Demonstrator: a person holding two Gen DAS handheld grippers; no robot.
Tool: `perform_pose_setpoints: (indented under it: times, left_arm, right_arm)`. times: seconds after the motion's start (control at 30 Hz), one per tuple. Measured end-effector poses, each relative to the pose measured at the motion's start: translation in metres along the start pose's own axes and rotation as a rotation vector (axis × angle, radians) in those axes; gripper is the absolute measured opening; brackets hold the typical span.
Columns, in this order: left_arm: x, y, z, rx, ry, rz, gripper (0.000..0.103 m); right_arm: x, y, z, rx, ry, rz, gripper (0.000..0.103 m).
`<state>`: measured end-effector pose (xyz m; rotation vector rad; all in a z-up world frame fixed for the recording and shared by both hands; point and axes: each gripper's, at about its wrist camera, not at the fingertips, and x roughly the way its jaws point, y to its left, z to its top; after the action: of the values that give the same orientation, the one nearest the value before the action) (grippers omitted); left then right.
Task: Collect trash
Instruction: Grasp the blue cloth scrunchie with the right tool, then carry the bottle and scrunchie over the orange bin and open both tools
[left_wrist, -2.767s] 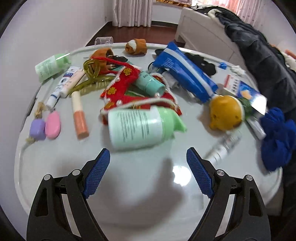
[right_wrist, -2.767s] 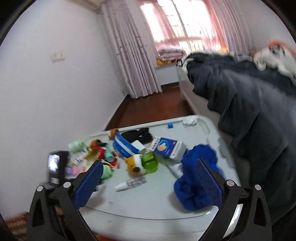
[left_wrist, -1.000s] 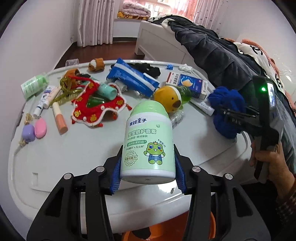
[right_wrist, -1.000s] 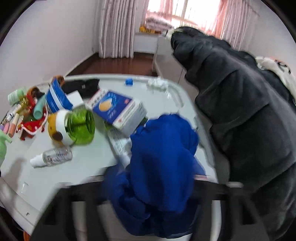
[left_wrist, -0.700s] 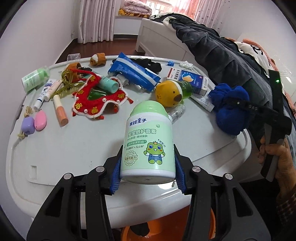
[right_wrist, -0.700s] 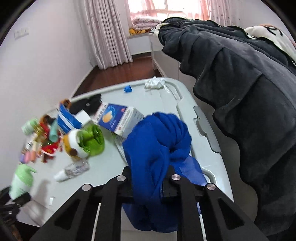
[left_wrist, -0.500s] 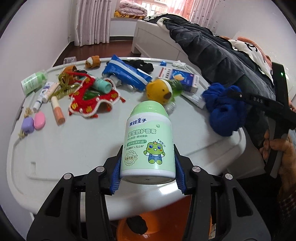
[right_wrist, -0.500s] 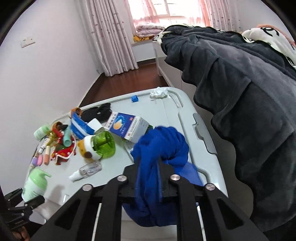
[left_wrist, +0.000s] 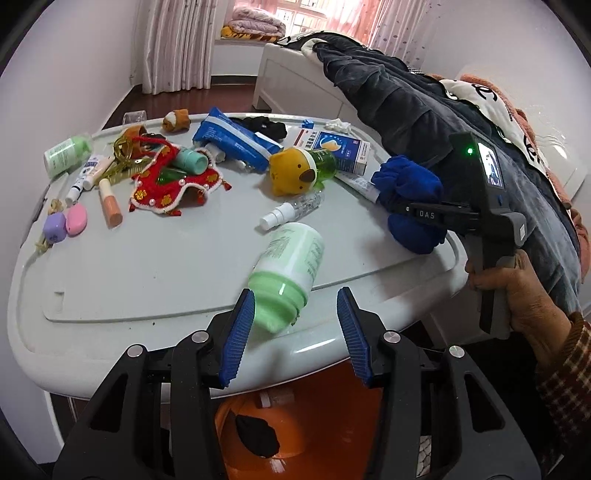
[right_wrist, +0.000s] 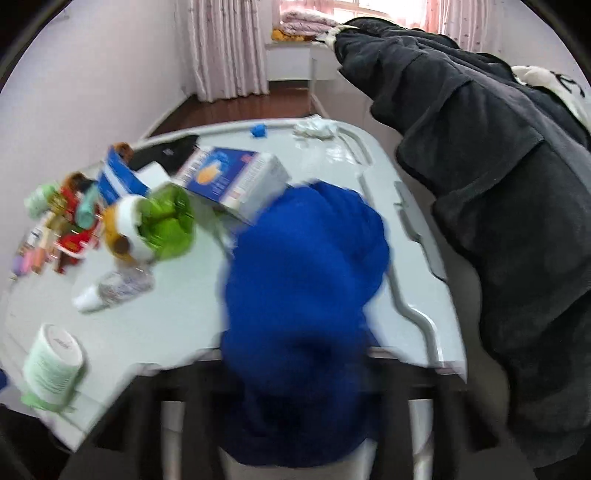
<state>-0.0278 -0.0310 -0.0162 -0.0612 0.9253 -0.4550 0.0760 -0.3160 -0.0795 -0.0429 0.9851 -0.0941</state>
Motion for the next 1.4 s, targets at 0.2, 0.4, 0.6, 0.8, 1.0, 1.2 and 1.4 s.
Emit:
perform_pose_setpoints:
  times: [0.2, 0.4, 0.6, 0.8, 1.0, 1.2, 1.4]
  left_arm:
    - [0.015, 0.004, 0.002, -0.026, 0.046, -0.010, 0.046]
    - [0.037, -0.008, 0.017, 0.077, 0.069, 0.049, 0.066]
    - [0.068, -0.003, 0.021, 0.063, 0.100, 0.046, 0.067]
    - [0.067, -0.002, 0.017, 0.063, 0.079, 0.127, 0.052]
    - [0.032, 0.003, 0.012, 0.019, 0.064, 0.104, 0.052]
    - [-0.012, -0.013, -0.026, 0.055, 0.135, 0.067, 0.052]
    - [-0.004, -0.019, -0.094, 0.040, 0.325, 0.032, 0.052]
  right_arm:
    - [-0.016, 0.006, 0.002, -0.031, -0.030, 0.007, 0.021]
    - [-0.038, 0.000, 0.004, 0.008, -0.061, 0.078, 0.021]
    - [-0.047, -0.015, 0.002, 0.059, -0.081, 0.122, 0.021]
    - [-0.066, -0.012, 0.003, 0.045, -0.123, 0.141, 0.023]
    - [-0.086, -0.007, 0.001, 0.029, -0.152, 0.193, 0.023]
    - [-0.132, 0.030, -0.029, -0.064, -0.151, 0.318, 0.023]
    - [-0.143, 0.074, -0.098, -0.121, -0.017, 0.463, 0.023]
